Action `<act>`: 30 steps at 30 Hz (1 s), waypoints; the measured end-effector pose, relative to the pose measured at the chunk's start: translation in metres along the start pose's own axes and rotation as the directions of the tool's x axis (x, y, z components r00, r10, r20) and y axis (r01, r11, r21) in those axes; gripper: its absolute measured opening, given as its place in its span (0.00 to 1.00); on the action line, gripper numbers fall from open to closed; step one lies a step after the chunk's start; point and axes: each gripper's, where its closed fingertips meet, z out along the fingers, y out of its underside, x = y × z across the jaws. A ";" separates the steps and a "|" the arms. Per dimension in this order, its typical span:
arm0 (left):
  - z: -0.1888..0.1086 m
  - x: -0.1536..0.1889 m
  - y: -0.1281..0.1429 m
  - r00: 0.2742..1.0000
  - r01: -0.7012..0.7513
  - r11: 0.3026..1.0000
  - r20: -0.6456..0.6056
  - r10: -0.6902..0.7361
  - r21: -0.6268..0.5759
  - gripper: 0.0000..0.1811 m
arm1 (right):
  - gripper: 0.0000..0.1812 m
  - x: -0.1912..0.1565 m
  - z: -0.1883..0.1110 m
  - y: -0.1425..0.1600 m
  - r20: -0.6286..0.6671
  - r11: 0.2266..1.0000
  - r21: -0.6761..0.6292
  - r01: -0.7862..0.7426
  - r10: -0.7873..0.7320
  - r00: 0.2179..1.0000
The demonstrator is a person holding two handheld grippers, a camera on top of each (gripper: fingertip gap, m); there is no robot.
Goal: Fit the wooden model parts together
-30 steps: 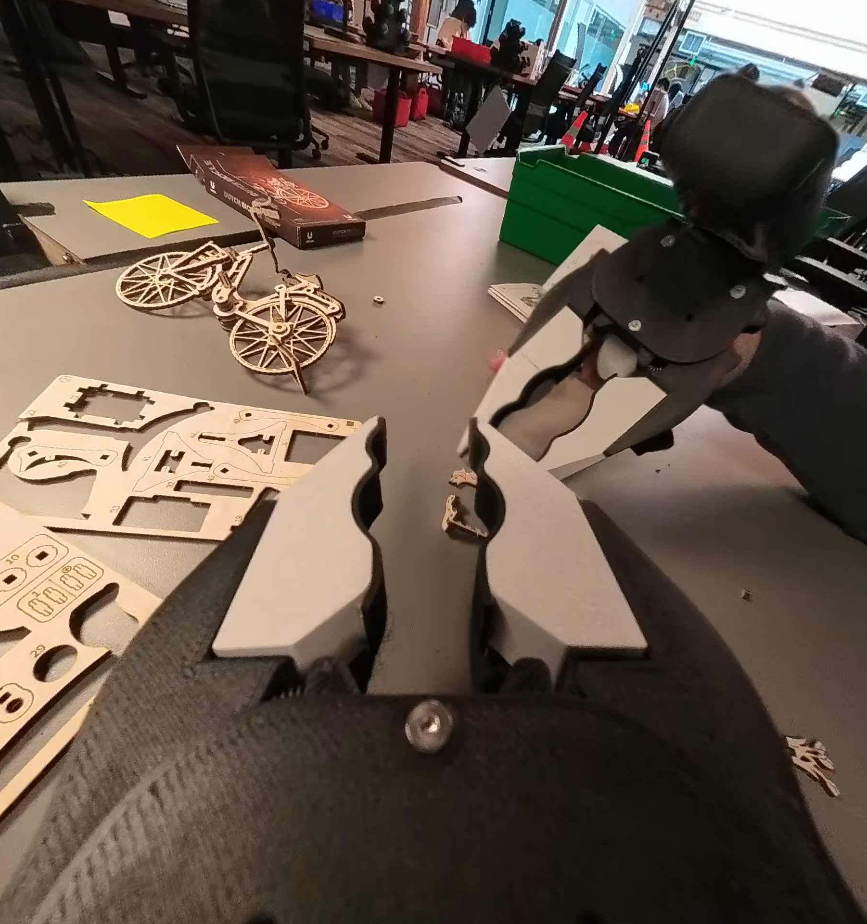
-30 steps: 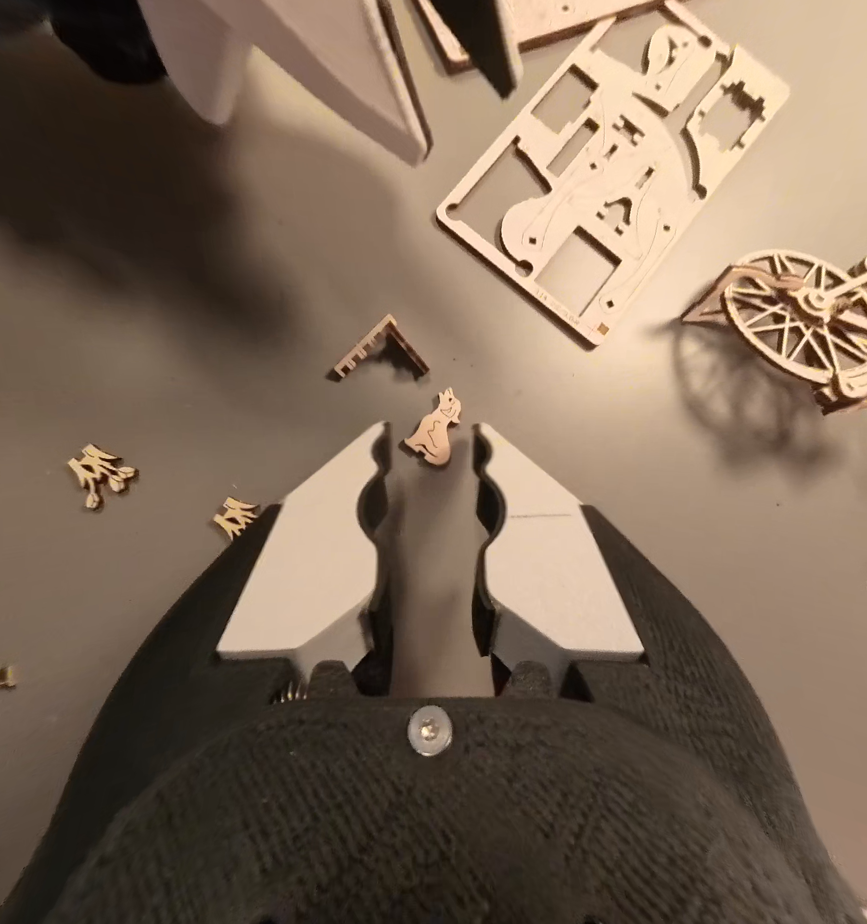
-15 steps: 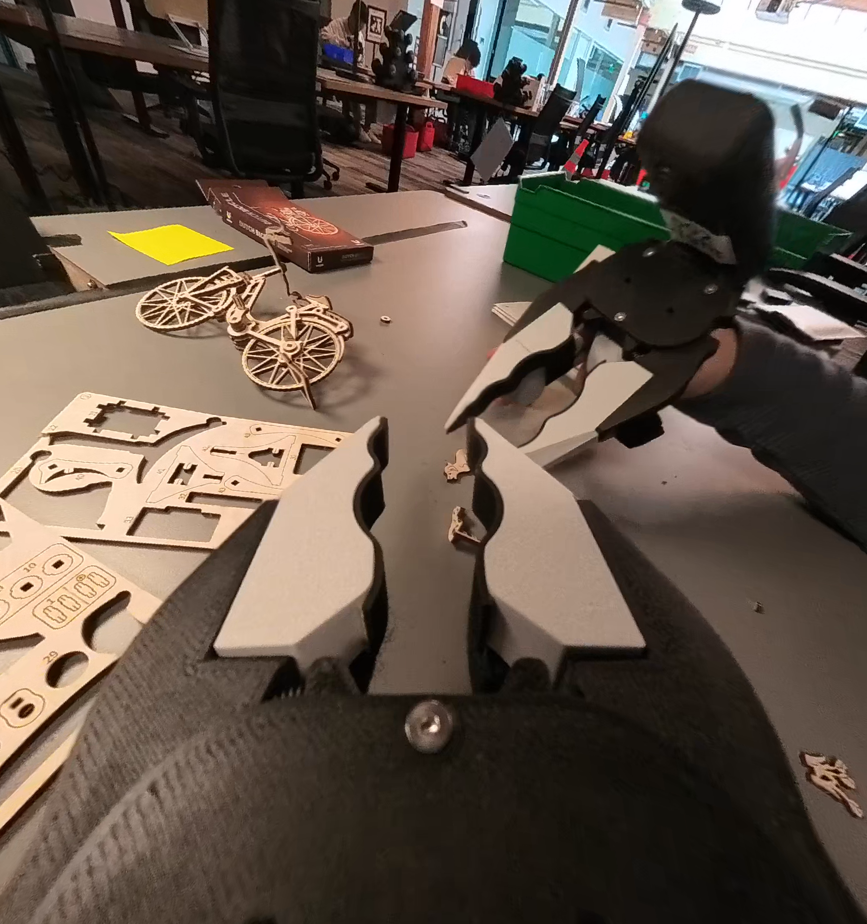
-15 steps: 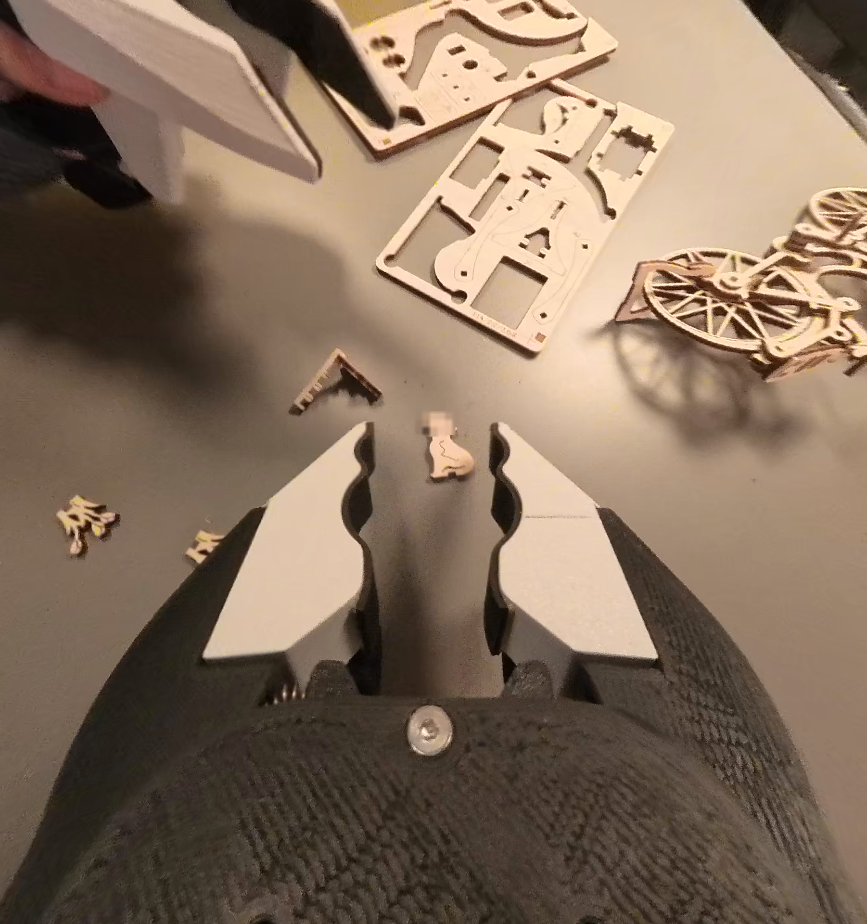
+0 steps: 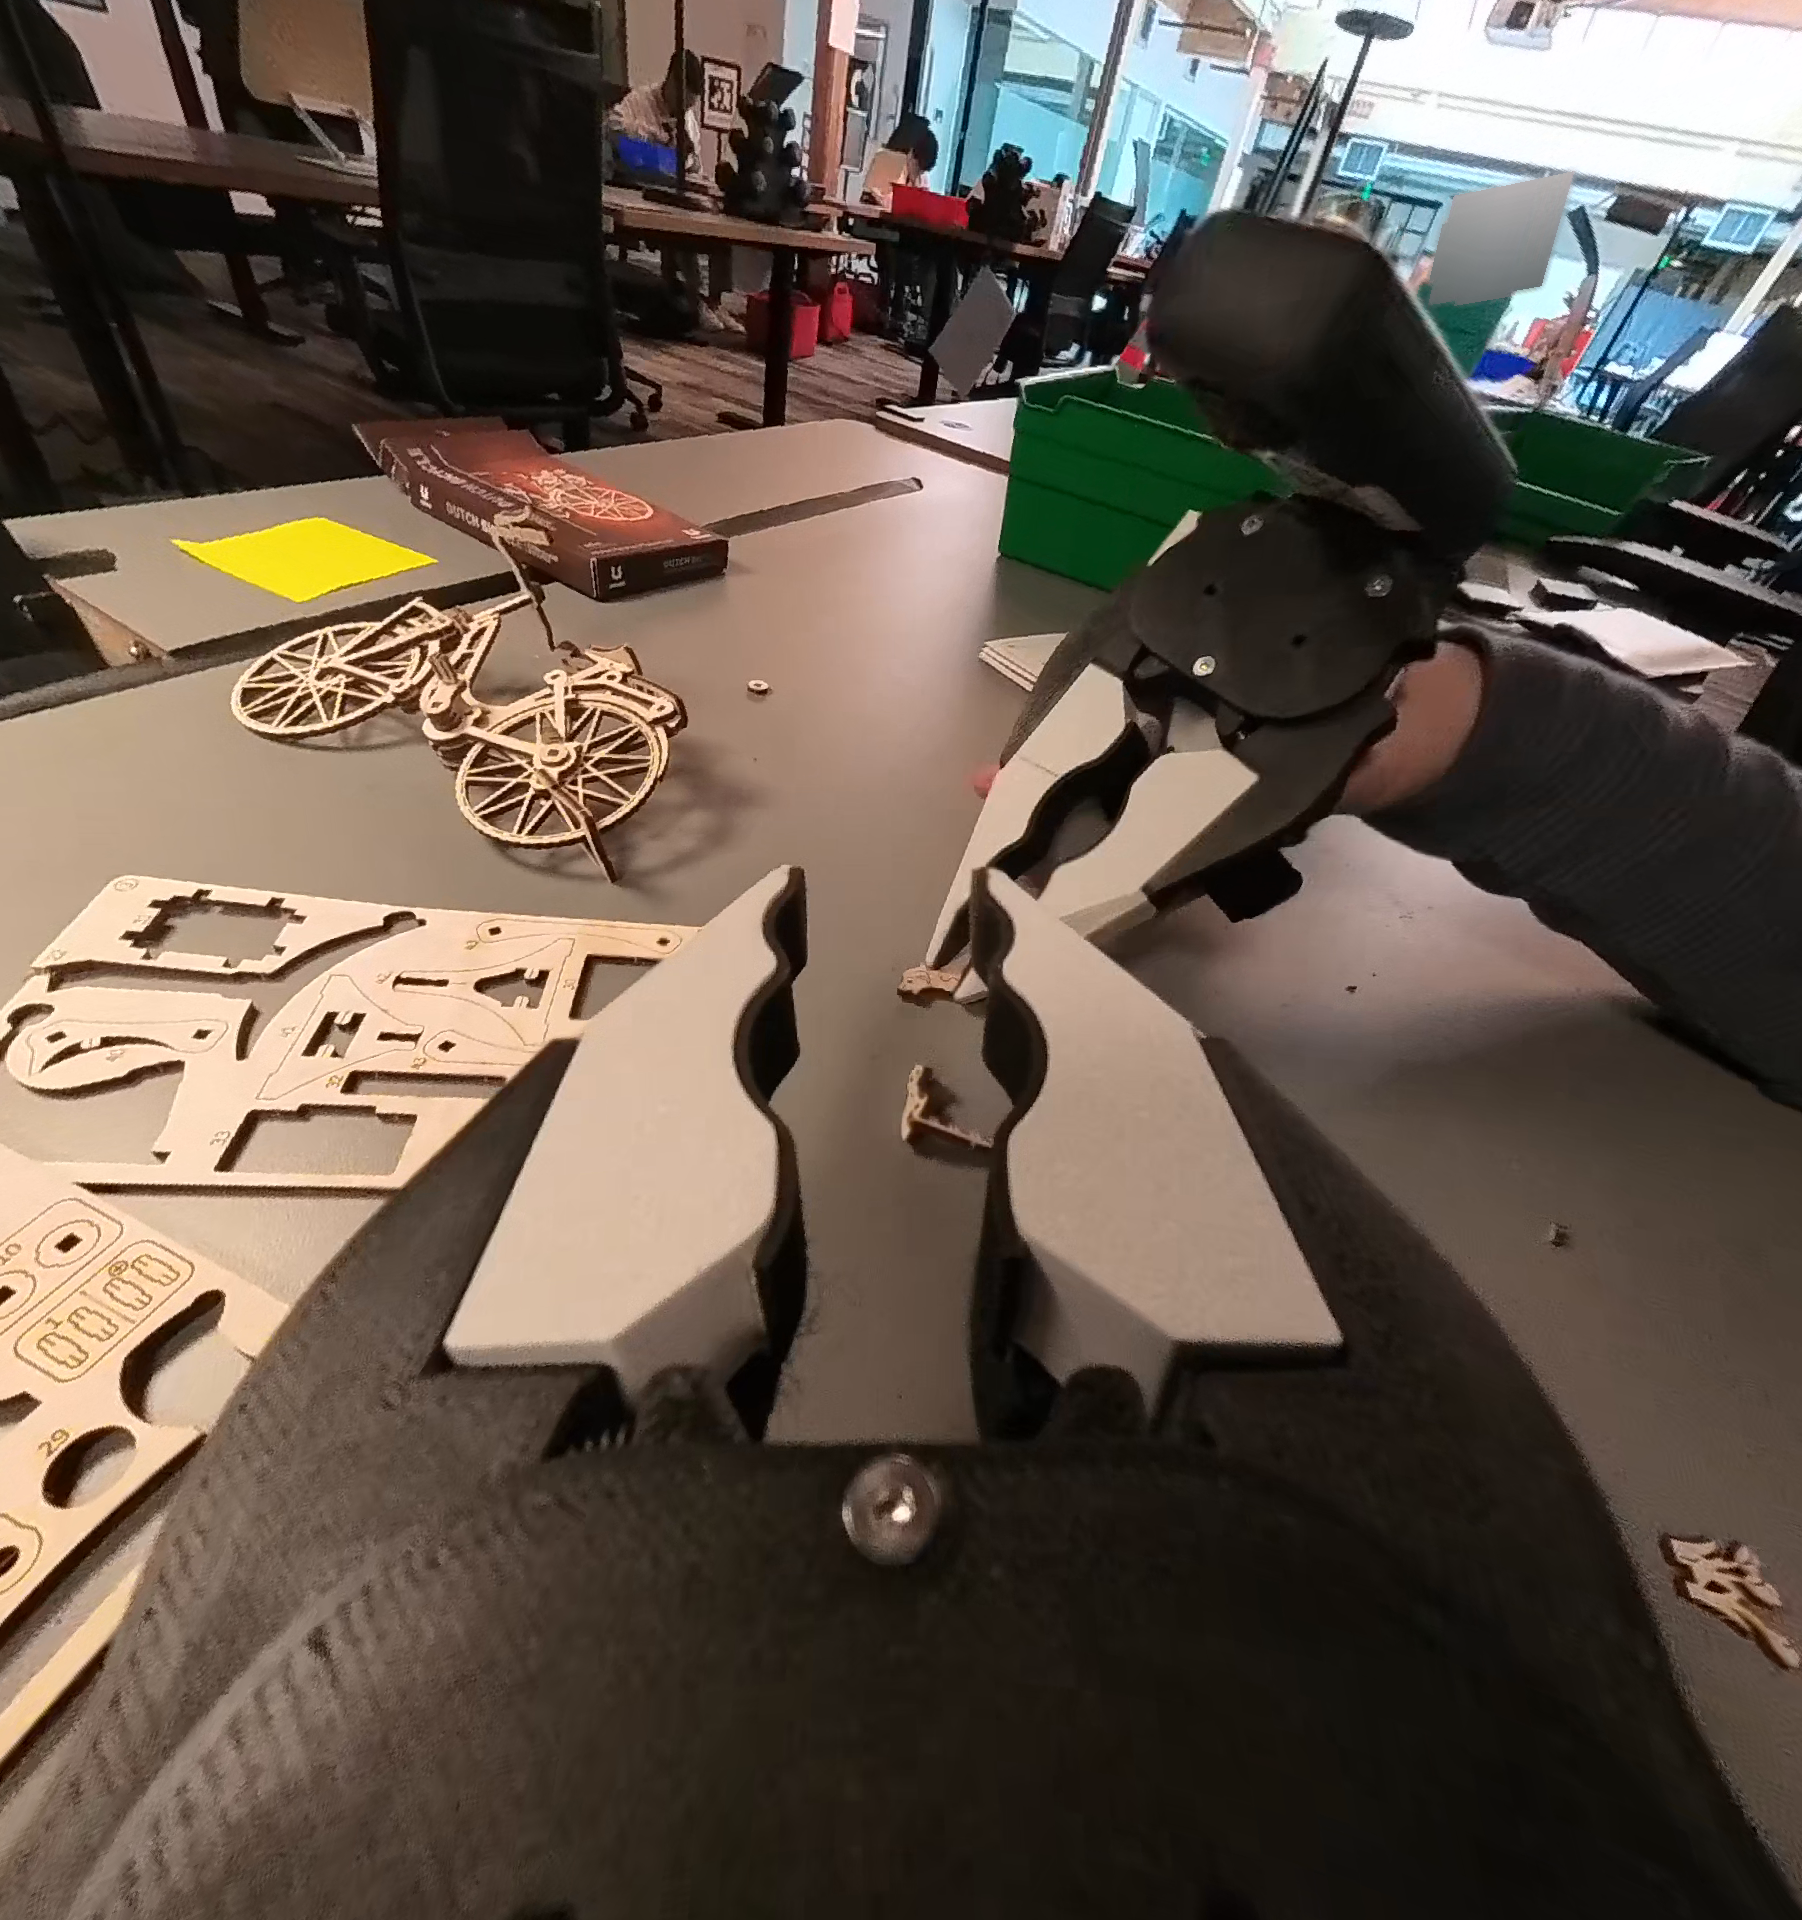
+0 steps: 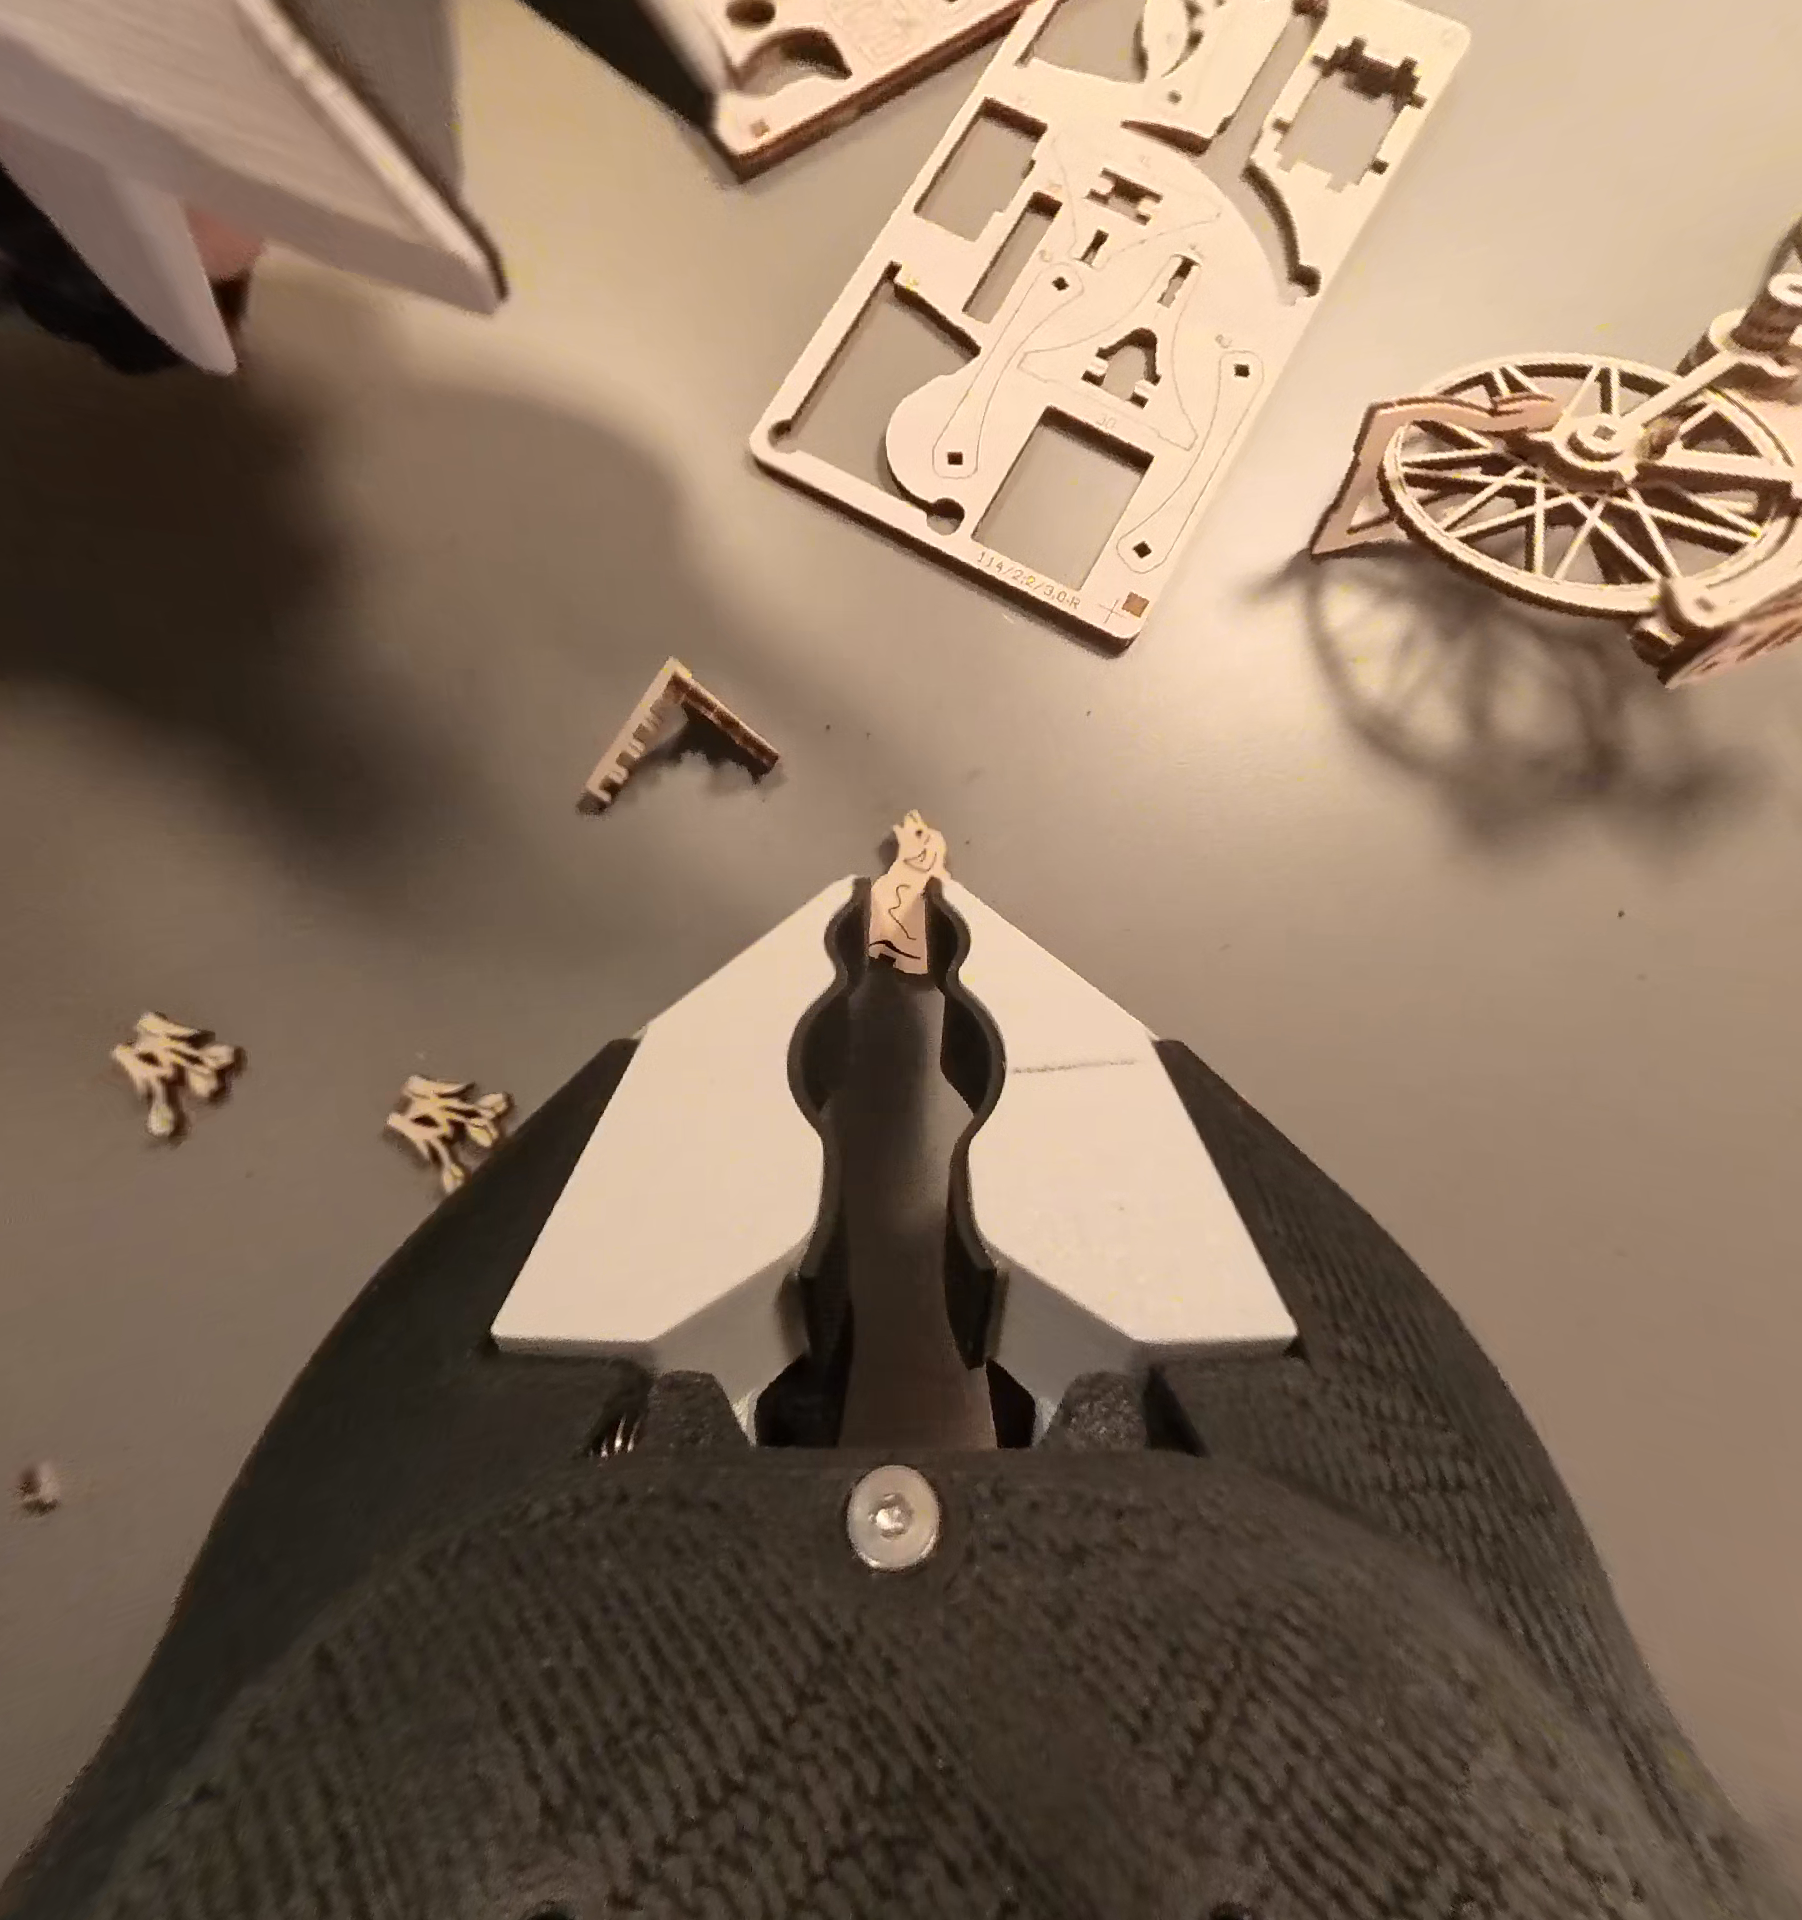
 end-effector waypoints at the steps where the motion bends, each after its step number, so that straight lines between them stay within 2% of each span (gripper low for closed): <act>1: 0.000 0.001 0.000 1.000 -0.012 1.000 0.002 0.012 -0.001 0.16 | 0.05 0.000 -0.001 -0.002 0.015 0.999 0.022 -0.036 0.036 0.999; 5: 0.002 0.008 -0.001 0.997 -0.079 0.997 0.005 0.079 0.001 0.17 | 0.05 -0.001 -0.015 -0.027 0.122 0.956 0.199 -0.217 0.195 0.973; 9: 0.007 0.017 -0.003 0.983 -0.172 0.985 0.070 0.171 0.013 0.25 | 0.05 -0.009 -0.040 -0.070 0.324 0.806 0.432 -0.405 0.281 0.903; 11: 0.008 0.019 -0.003 0.972 -0.210 0.978 0.110 0.208 0.009 0.26 | 0.05 -0.014 -0.048 -0.087 0.370 0.737 0.514 -0.439 0.271 0.889; 14: 0.009 0.021 -0.002 0.988 -0.128 0.992 0.089 0.127 0.014 0.24 | 0.05 -0.021 -0.054 -0.105 0.340 0.684 0.607 -0.404 0.237 0.910; 19: 0.004 0.016 -0.009 0.999 0.021 0.997 0.033 -0.023 0.075 0.20 | 0.05 -0.036 -0.056 -0.118 0.300 0.666 0.662 -0.343 0.184 0.936; 22: 0.003 0.020 -0.011 0.999 -0.050 0.996 0.014 0.049 0.074 0.26 | 0.05 -0.040 -0.059 -0.121 0.313 0.651 0.678 -0.342 0.165 0.935; 25: -0.009 0.023 -0.028 0.996 -0.076 0.986 -0.032 0.082 0.150 0.28 | 0.05 -0.032 -0.063 -0.118 0.262 0.652 0.698 -0.296 0.152 0.953; 28: -0.022 0.020 -0.044 0.992 0.069 0.971 -0.122 -0.041 0.228 0.29 | 0.05 -0.028 -0.065 -0.115 0.203 0.665 0.710 -0.232 0.122 0.972; 30: -0.023 0.015 -0.045 0.966 0.215 0.949 -0.194 -0.172 0.230 0.27 | 0.05 -0.030 -0.062 -0.113 0.144 0.690 0.707 -0.159 0.080 0.986</act>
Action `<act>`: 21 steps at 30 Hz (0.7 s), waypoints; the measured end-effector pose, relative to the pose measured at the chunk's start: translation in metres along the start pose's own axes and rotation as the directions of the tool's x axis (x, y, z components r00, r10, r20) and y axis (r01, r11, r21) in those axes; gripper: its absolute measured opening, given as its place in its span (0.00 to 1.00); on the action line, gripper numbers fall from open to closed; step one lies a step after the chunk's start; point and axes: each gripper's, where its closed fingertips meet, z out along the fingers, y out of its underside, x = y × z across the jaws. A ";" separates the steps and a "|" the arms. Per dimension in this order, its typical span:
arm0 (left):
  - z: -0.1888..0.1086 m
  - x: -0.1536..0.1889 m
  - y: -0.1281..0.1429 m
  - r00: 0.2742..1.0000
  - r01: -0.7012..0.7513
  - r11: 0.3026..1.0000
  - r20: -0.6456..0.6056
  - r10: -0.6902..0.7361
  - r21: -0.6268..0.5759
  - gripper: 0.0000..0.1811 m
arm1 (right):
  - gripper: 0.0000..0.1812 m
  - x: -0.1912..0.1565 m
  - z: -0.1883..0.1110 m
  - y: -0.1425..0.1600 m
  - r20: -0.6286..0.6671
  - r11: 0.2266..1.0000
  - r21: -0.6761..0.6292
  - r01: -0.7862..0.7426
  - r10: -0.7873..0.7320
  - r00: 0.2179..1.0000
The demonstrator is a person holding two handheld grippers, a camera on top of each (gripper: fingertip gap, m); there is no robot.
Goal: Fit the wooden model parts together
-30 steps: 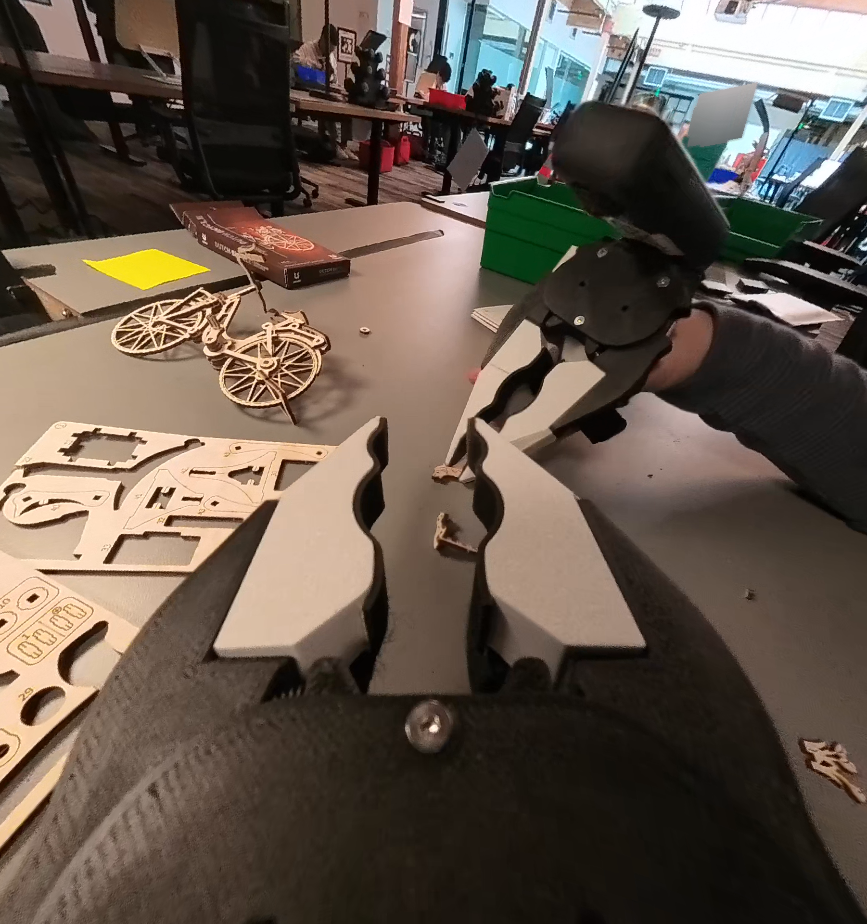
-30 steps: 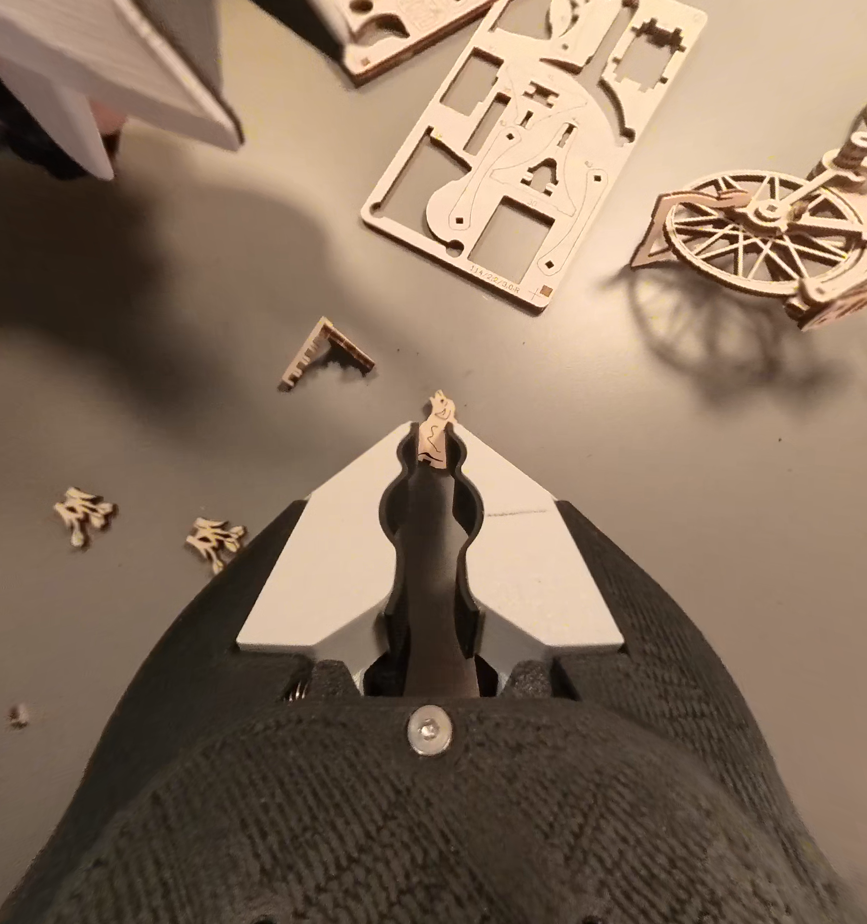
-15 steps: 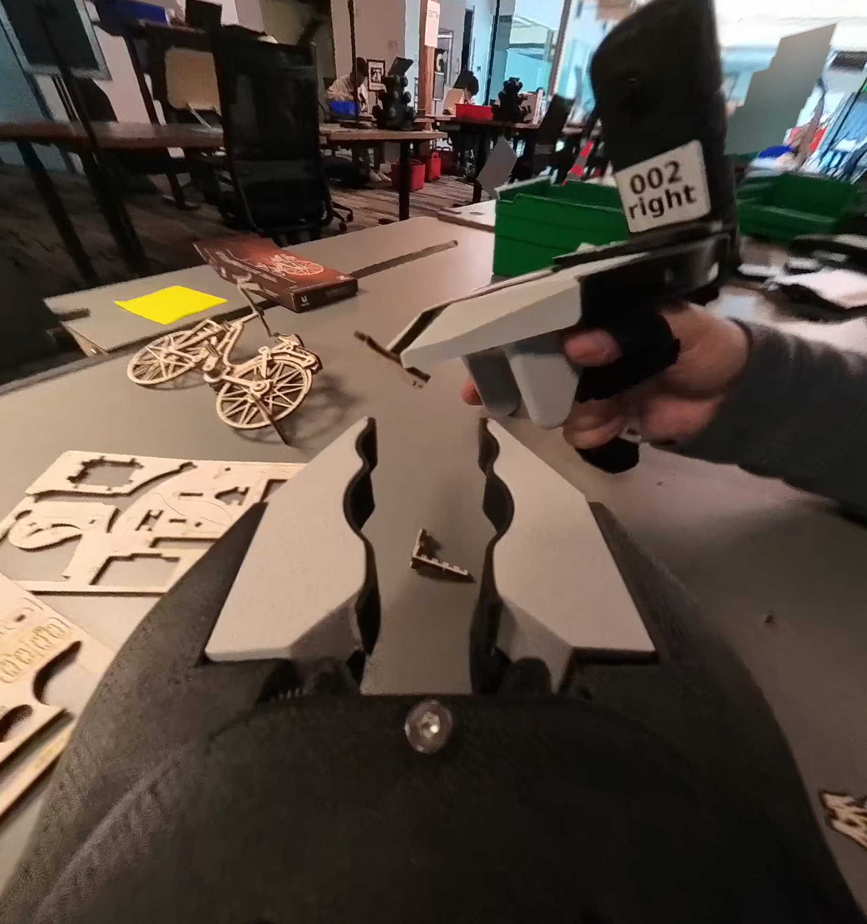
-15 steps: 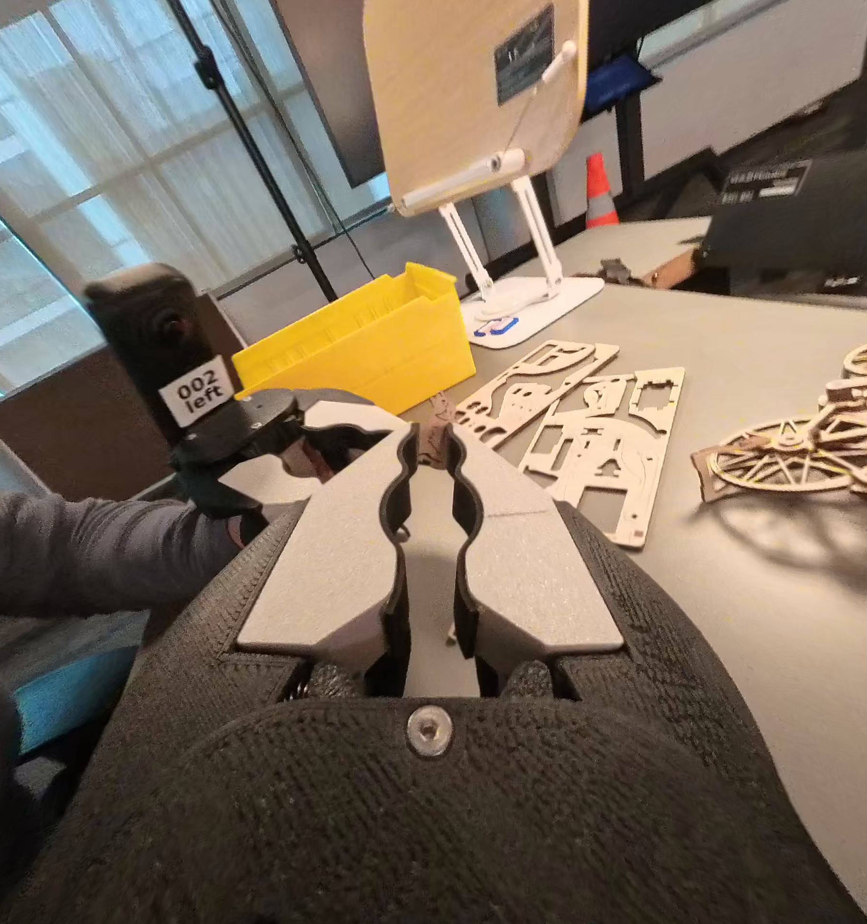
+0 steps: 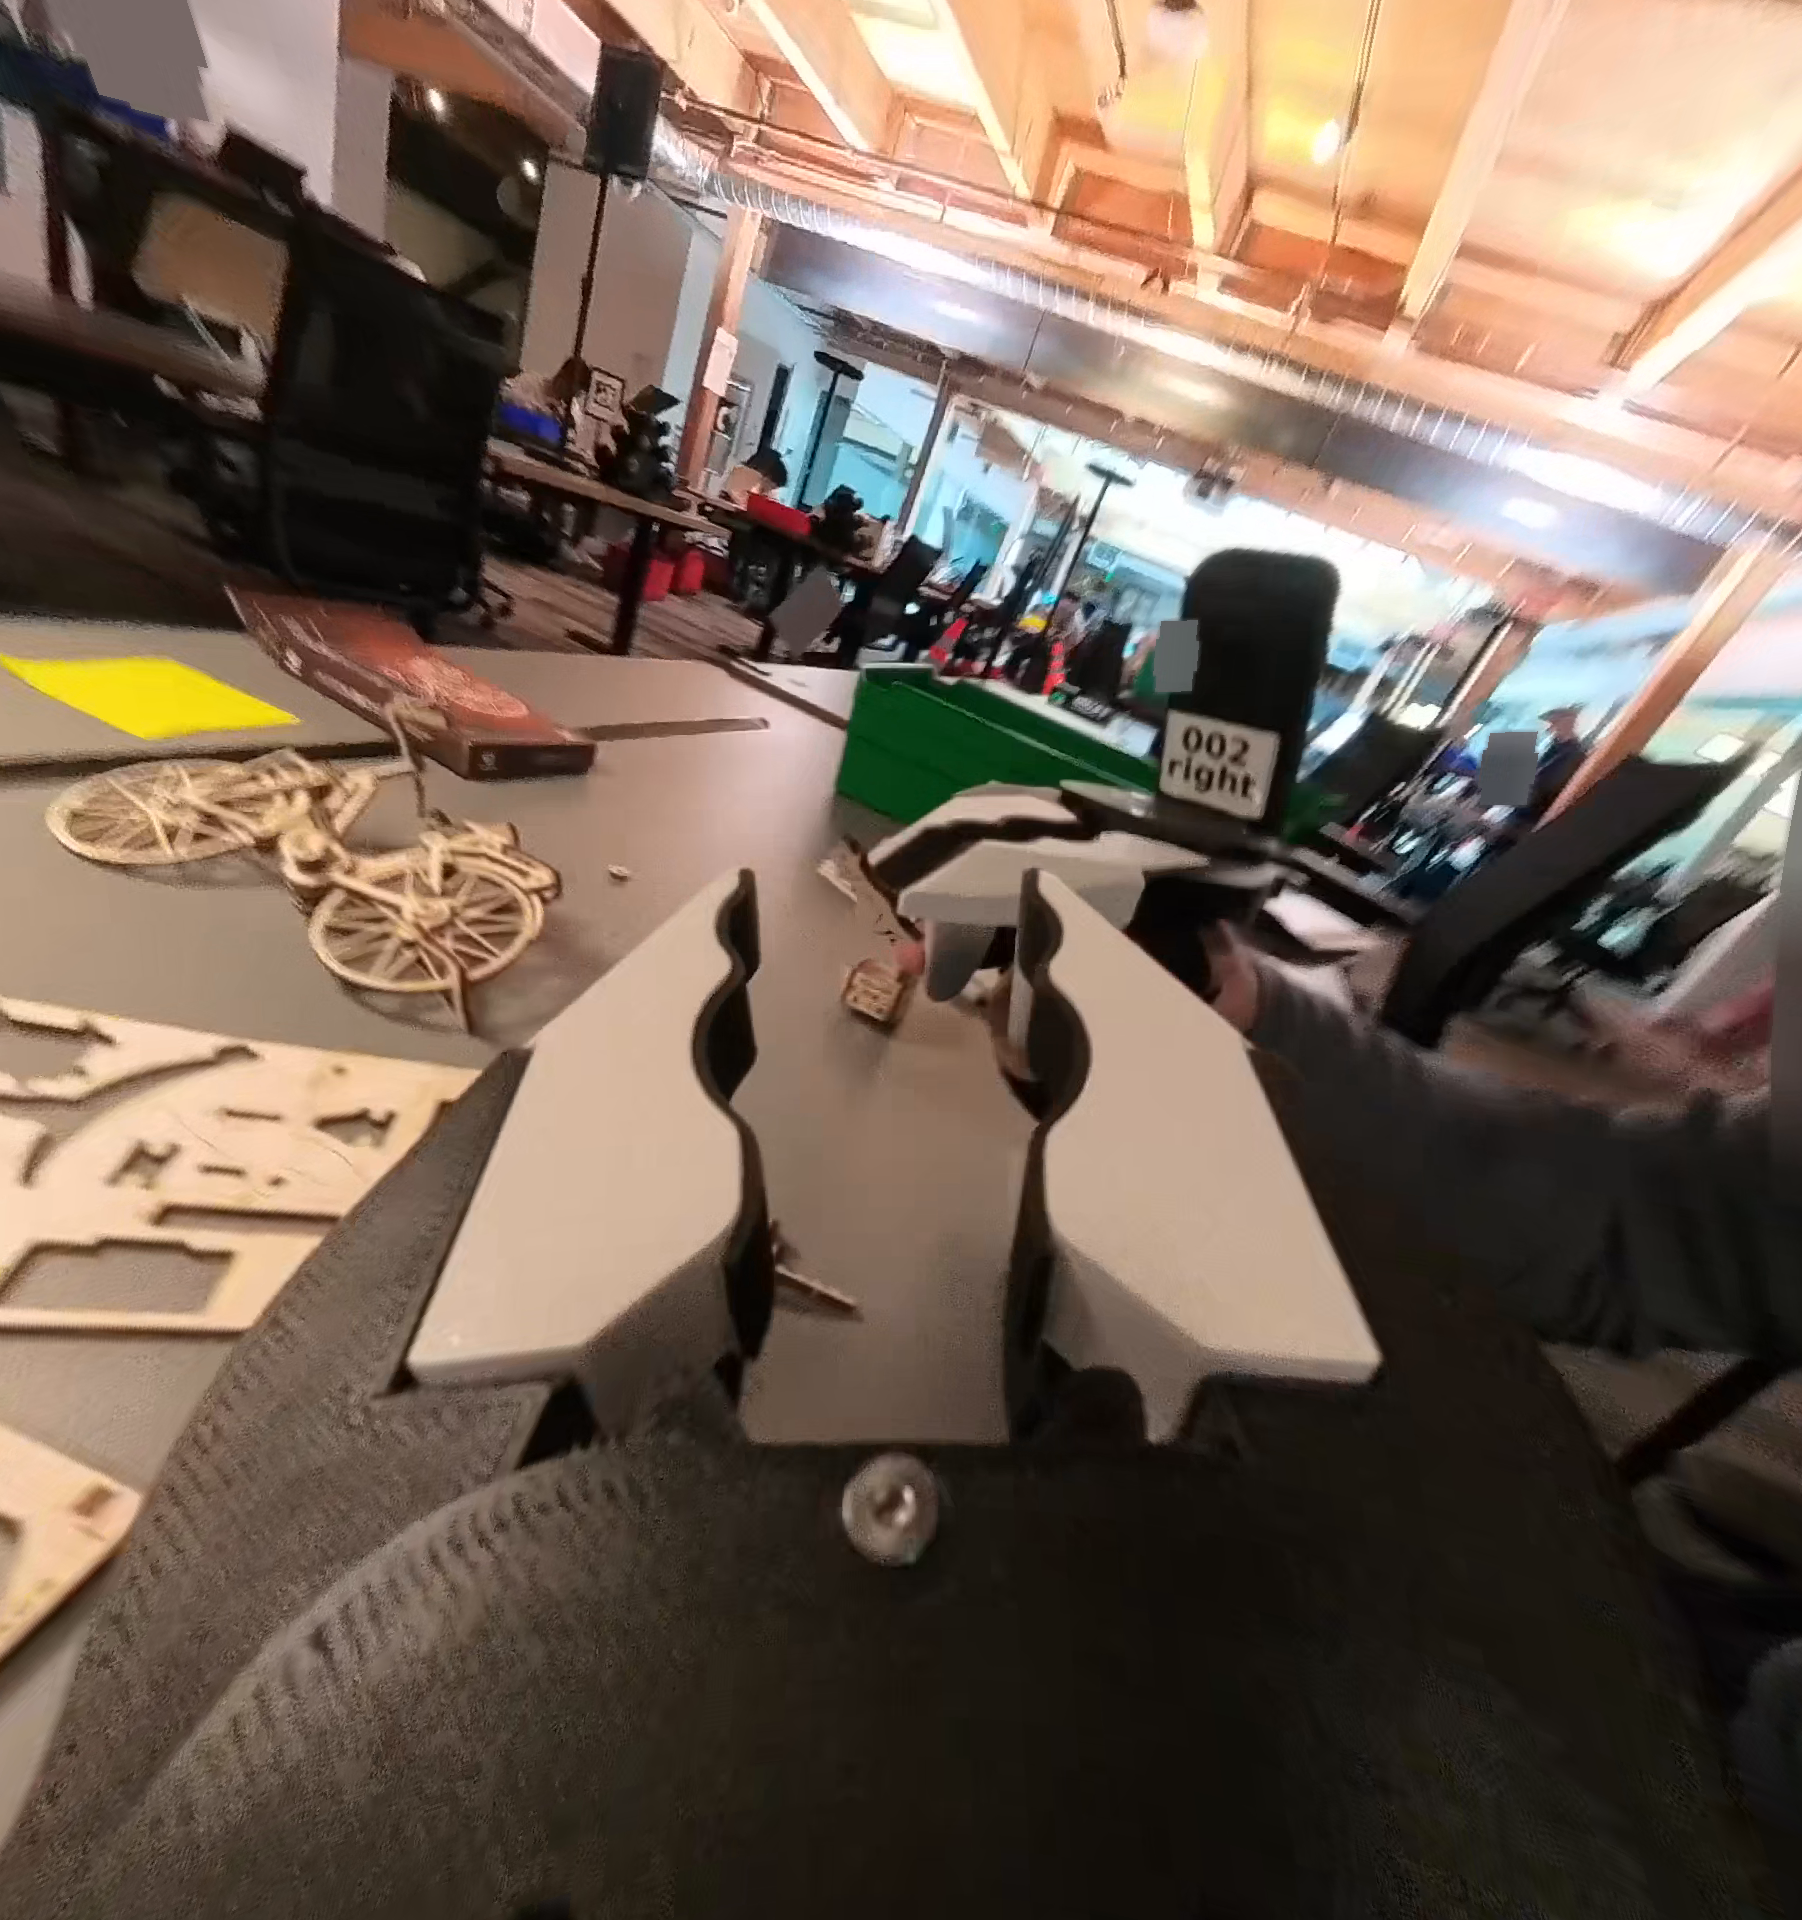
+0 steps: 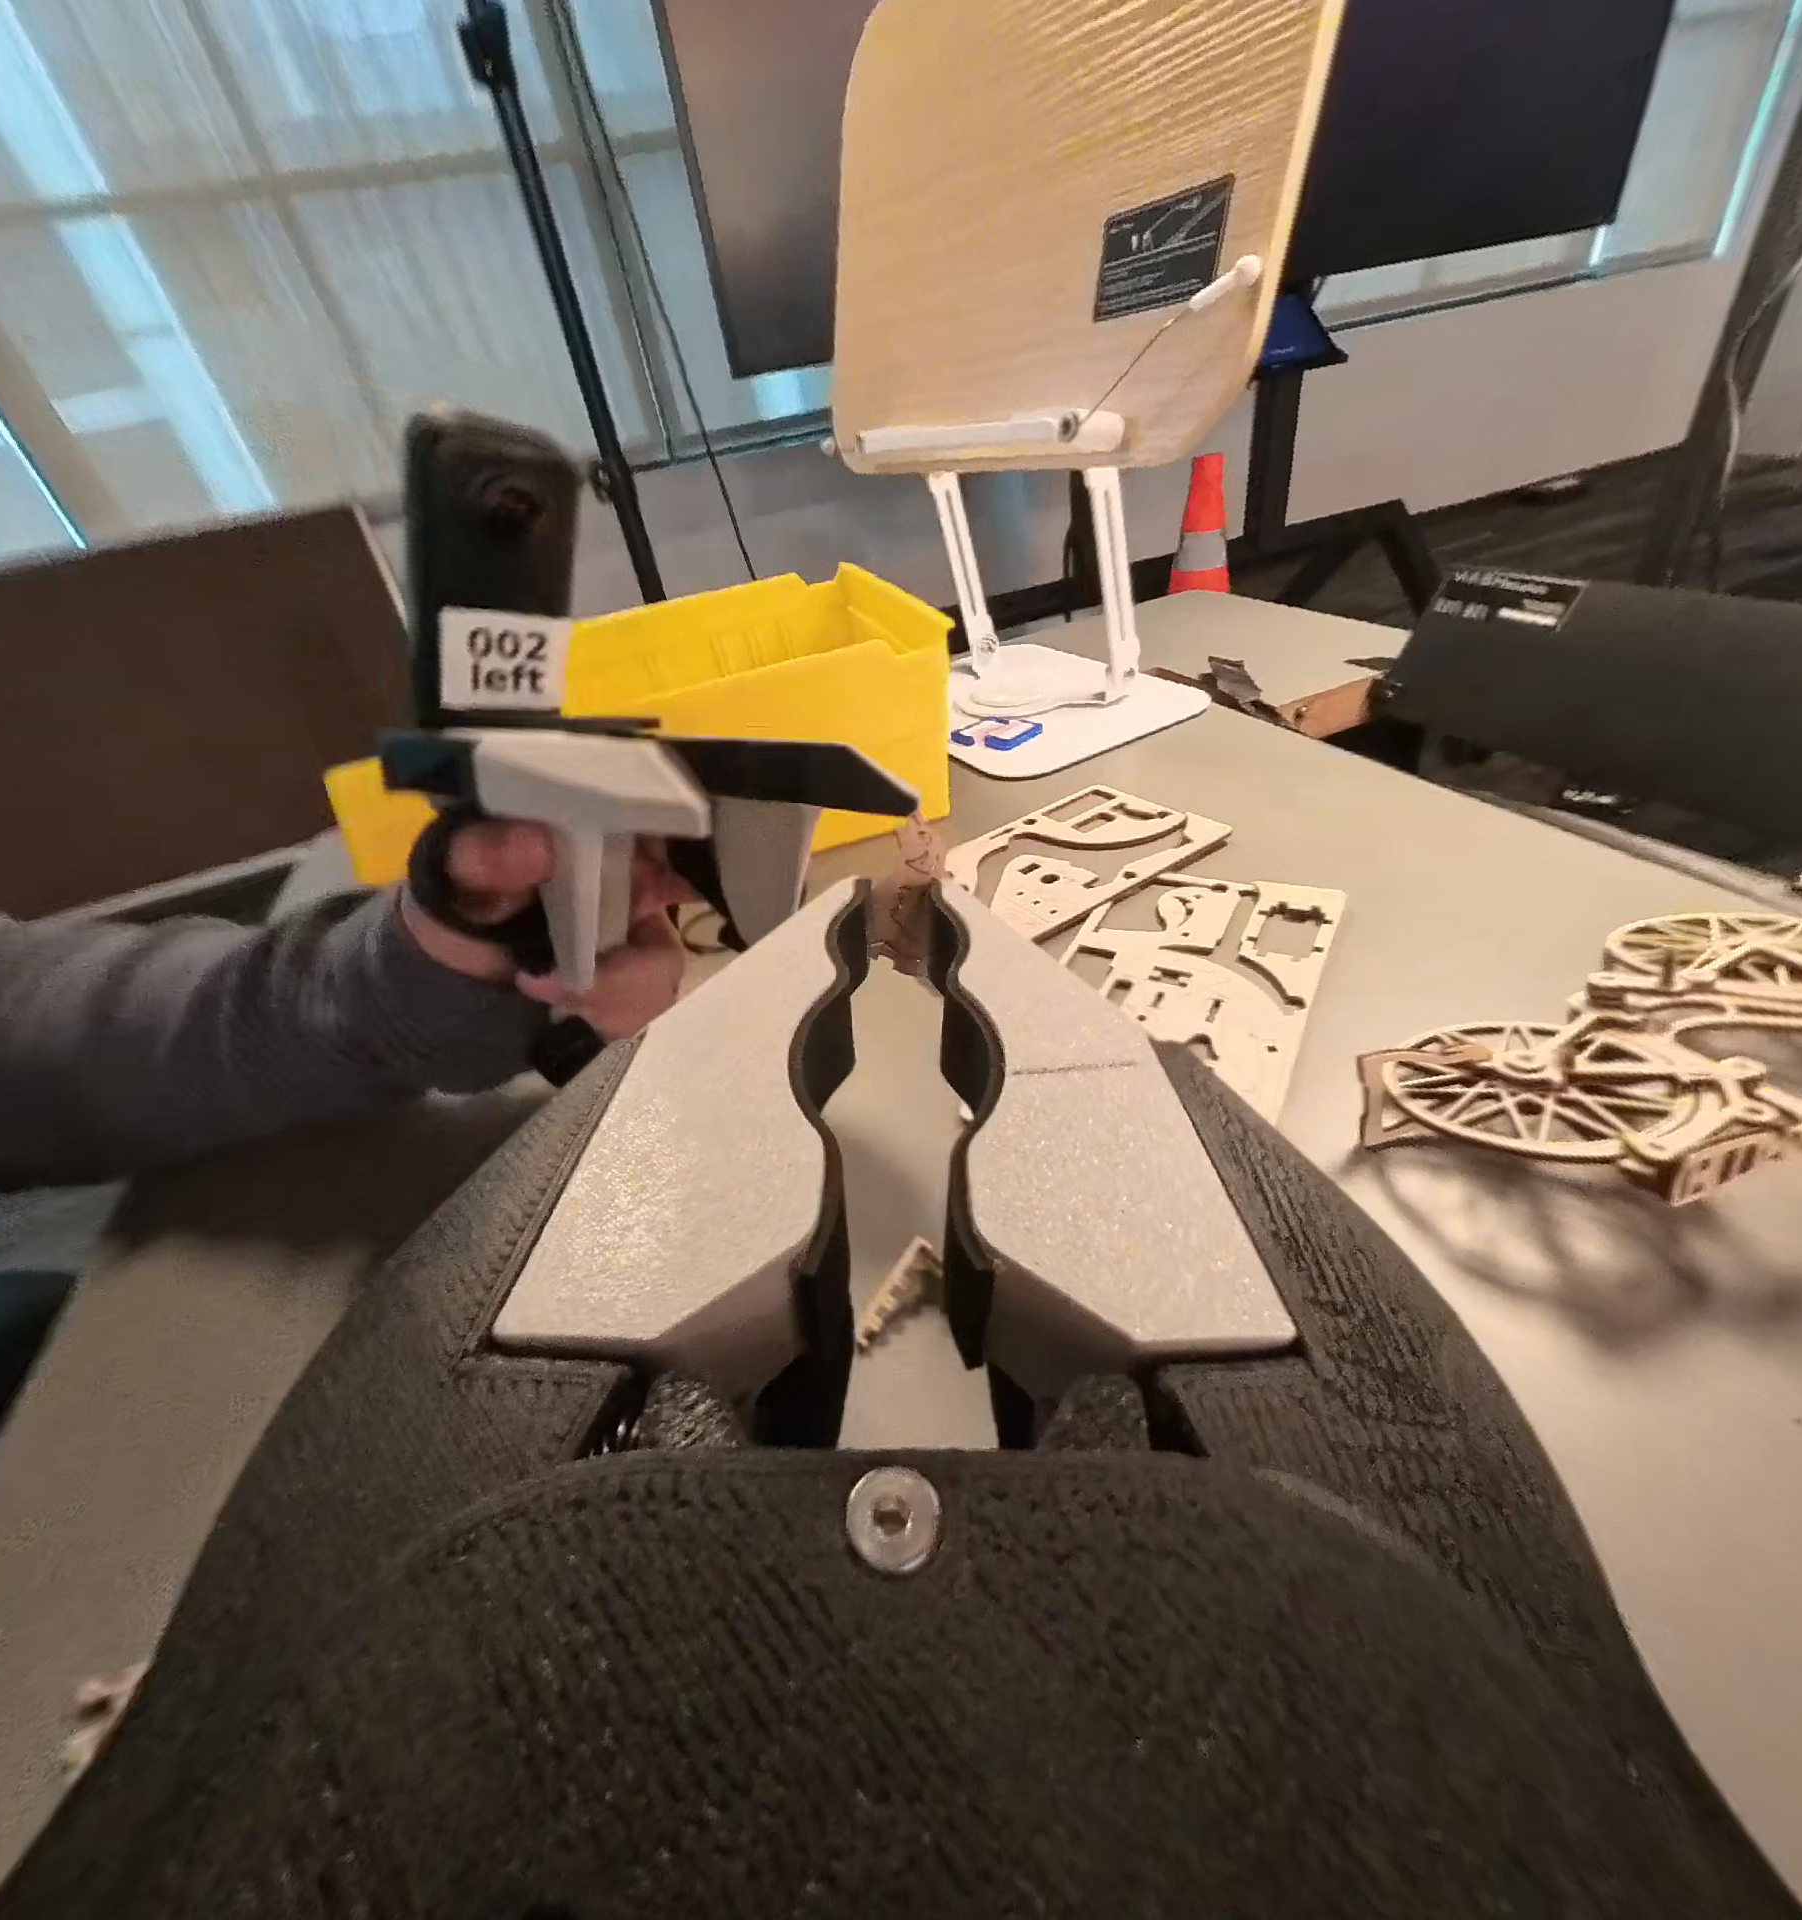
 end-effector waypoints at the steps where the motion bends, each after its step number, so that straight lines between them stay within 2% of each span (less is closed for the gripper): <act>1: 0.000 -0.003 0.001 0.997 0.070 0.998 -0.012 -0.070 0.002 0.25 | 0.05 -0.002 0.001 0.003 -0.004 0.999 -0.017 0.041 -0.041 0.999; 4: 0.003 -0.010 0.008 0.976 0.217 0.976 -0.027 -0.217 -0.022 0.22 | 0.04 -0.006 0.006 0.010 -0.012 0.987 -0.068 0.143 -0.144 0.989; 7: 0.006 -0.015 0.019 0.968 0.250 0.966 0.013 -0.250 -0.070 0.16 | 0.05 -0.008 0.008 0.014 -0.021 0.973 -0.098 0.210 -0.213 0.977; 10: 0.007 -0.016 0.027 0.972 0.236 0.965 0.042 -0.232 -0.117 0.07 | 0.04 -0.008 0.008 0.018 -0.033 0.959 -0.128 0.254 -0.260 0.965; 11: 0.007 -0.019 0.030 0.973 0.226 0.965 0.064 -0.219 -0.134 0.00 | 0.00 -0.007 0.008 0.019 -0.037 0.954 -0.134 0.268 -0.276 0.961; 13: 0.007 -0.023 0.037 0.978 0.197 0.965 0.106 -0.181 -0.174 0.00 | 0.00 -0.008 0.009 0.019 -0.035 0.950 -0.136 0.281 -0.288 0.957; 16: 0.007 -0.021 0.042 0.985 0.163 0.960 0.098 -0.144 -0.229 0.00 | 0.06 -0.005 0.006 0.024 -0.021 0.929 -0.185 0.320 -0.329 0.944; 18: 0.007 -0.016 0.049 0.994 0.103 0.948 0.057 -0.090 -0.301 0.01 | 0.09 0.000 -0.001 0.032 0.010 0.905 -0.246 0.346 -0.354 0.935; 21: 0.006 -0.006 0.068 0.999 0.019 0.899 -0.022 -0.032 -0.437 0.01 | 0.10 -0.005 -0.013 0.053 0.131 0.890 -0.341 0.301 -0.272 0.953</act>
